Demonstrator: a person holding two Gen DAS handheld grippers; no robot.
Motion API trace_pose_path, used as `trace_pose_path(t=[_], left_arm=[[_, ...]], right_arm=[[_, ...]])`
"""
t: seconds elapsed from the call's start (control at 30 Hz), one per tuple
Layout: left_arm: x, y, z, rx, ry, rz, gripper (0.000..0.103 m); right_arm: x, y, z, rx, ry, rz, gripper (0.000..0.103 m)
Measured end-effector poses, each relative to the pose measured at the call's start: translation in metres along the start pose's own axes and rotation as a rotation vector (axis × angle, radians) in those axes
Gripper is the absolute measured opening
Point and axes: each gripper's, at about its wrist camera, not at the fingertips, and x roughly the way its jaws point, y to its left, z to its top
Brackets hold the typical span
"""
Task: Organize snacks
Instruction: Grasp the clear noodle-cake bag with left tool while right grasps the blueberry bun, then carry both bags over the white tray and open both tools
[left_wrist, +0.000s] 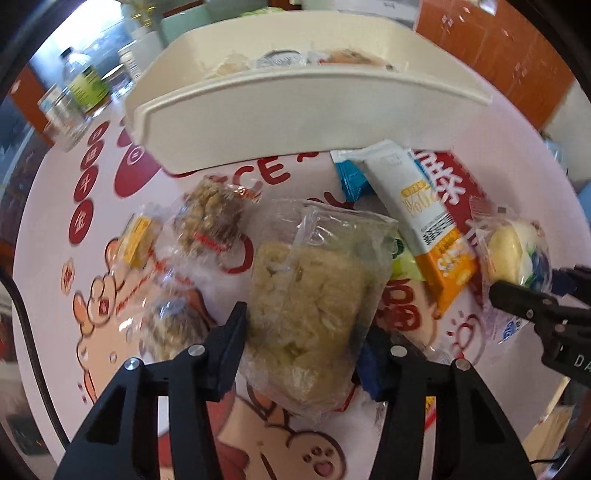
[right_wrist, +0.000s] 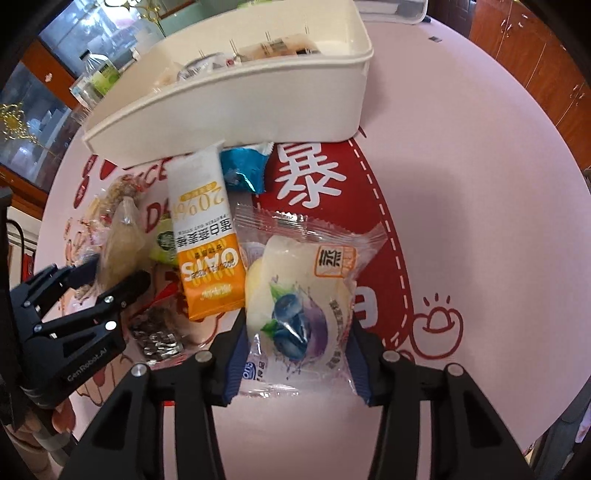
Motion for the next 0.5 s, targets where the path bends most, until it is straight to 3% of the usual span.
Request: trace_pose_path(t=[0.3, 0.5], left_arm=[[-0.069, 0.0, -0.016, -0.074, -0.101, -0.05, 0.051], [-0.119, 0.002, 0.006, -0.077, -0.199, -0.074, 0.051]], right_arm=[[-0.055, 0.004, -0.006, -0.016, -0.125, 0.04, 0.048], [-0.094, 0.006, 0.013, -0.039, -0.213, 0.083, 0.048]])
